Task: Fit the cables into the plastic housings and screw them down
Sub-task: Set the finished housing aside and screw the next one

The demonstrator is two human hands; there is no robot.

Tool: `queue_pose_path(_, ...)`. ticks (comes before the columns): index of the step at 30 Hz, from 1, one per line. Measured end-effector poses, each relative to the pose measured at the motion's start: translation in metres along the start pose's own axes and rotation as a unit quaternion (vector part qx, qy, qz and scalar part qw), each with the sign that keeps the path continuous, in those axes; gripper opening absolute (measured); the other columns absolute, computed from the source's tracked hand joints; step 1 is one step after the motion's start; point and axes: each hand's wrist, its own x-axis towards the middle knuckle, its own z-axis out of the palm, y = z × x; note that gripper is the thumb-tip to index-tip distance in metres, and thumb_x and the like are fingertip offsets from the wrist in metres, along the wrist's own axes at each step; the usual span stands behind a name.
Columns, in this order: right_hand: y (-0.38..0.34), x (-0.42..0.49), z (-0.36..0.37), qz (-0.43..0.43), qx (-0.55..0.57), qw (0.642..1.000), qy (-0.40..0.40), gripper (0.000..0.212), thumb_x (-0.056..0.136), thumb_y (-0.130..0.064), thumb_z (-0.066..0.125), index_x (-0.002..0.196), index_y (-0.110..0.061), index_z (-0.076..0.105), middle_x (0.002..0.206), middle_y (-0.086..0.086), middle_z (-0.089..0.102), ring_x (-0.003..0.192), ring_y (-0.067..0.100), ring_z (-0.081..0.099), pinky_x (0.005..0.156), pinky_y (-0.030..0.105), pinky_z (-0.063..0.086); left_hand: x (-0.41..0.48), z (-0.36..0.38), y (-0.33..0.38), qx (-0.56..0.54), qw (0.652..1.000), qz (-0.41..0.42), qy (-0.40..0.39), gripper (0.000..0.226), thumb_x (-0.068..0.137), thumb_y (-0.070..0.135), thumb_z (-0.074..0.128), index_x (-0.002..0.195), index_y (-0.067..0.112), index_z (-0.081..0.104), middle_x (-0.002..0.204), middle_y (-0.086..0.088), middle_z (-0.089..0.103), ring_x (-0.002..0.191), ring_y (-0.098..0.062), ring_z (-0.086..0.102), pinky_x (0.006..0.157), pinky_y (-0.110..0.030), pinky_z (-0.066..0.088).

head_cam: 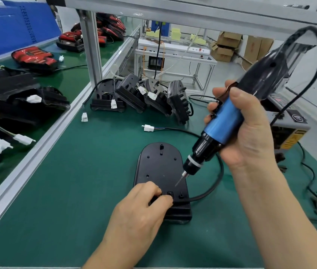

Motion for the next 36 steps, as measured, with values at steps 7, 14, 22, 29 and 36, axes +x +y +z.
queue_pose_path(7, 0.004, -0.006, 0.012, -0.013, -0.016, 1.000, -0.012, 0.025, 0.074, -0.018, 0.062, 0.098, -0.014, 0.055, 0.079, -0.001, 0.069, 0.064, 0.013, 0.059, 0.055, 0.026, 0.048, 0.000, -0.001, 0.000, -0.005, 1.000, 0.001, 0.003, 0.026, 0.076, 0.009, 0.071, 0.093, 0.021, 0.057, 0.087, 0.003, 0.050, 0.076, -0.021, 0.060, 0.049, -0.035, 0.050)
queue_pose_path(14, 0.005, -0.011, 0.014, -0.018, -0.038, 0.999, -0.023, 0.027, 0.074, -0.017, 0.062, 0.099, -0.013, 0.055, 0.079, -0.001, 0.068, 0.065, 0.013, 0.059, 0.056, 0.027, 0.048, 0.000, 0.000, 0.000, -0.010, 1.000, -0.006, -0.001, 0.025, 0.077, 0.011, 0.070, 0.094, 0.023, 0.056, 0.090, 0.005, 0.046, 0.078, -0.020, 0.059, 0.049, -0.033, 0.049)
queue_pose_path(22, 0.006, -0.013, 0.018, -0.023, -0.060, 0.998, -0.029, 0.022, 0.074, -0.017, 0.062, 0.095, -0.013, 0.056, 0.079, -0.001, 0.069, 0.065, 0.014, 0.059, 0.056, 0.028, 0.048, 0.001, -0.001, 0.000, -0.003, 1.000, -0.007, -0.007, 0.022, 0.078, 0.012, 0.070, 0.094, 0.022, 0.058, 0.088, 0.004, 0.048, 0.077, -0.020, 0.058, 0.050, -0.034, 0.049)
queue_pose_path(29, 0.006, -0.014, 0.023, -0.035, -0.081, 0.995, -0.045, 0.022, 0.073, -0.013, 0.063, 0.094, -0.011, 0.057, 0.077, 0.001, 0.066, 0.063, 0.015, 0.058, 0.055, 0.028, 0.047, 0.002, -0.001, 0.001, 0.002, 1.000, -0.009, -0.003, 0.021, 0.077, 0.011, 0.071, 0.091, 0.020, 0.059, 0.087, 0.003, 0.048, 0.075, -0.020, 0.057, 0.049, -0.035, 0.048)
queue_pose_path(36, 0.011, -0.011, 0.031, -0.049, -0.114, 0.989, -0.085, 0.017, 0.075, -0.007, 0.062, 0.090, -0.011, 0.056, 0.070, 0.001, 0.063, 0.058, 0.016, 0.057, 0.054, 0.028, 0.046, 0.002, -0.003, 0.002, 0.004, 1.000, -0.011, -0.007, 0.020, 0.074, 0.007, 0.072, 0.088, 0.017, 0.063, 0.084, 0.001, 0.051, 0.074, -0.022, 0.056, 0.047, -0.035, 0.048)
